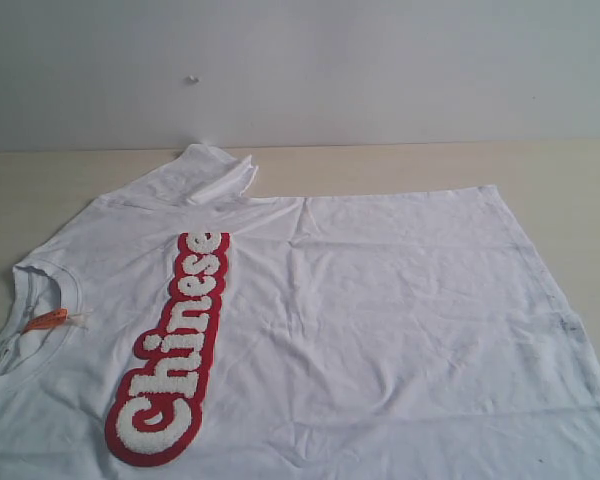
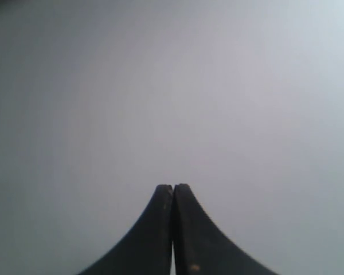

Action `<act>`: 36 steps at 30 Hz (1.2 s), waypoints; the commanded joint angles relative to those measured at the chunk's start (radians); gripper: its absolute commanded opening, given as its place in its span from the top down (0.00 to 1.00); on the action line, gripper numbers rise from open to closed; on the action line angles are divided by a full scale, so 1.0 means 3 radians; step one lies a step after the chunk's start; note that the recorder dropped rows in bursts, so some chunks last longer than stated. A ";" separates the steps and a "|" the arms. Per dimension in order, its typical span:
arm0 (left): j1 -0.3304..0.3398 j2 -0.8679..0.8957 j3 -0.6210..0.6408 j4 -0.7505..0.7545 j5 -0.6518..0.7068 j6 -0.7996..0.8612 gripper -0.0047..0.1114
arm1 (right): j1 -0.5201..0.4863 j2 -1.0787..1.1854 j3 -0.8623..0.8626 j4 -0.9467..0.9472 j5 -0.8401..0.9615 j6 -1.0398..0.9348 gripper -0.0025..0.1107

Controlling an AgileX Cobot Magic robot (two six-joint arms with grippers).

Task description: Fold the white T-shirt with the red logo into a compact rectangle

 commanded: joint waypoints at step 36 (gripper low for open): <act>-0.0640 0.4496 -0.2404 0.4366 0.2809 -0.0779 0.96 | 0.0003 0.3651 -0.2188 -0.0052 0.3376 -0.1510 0.98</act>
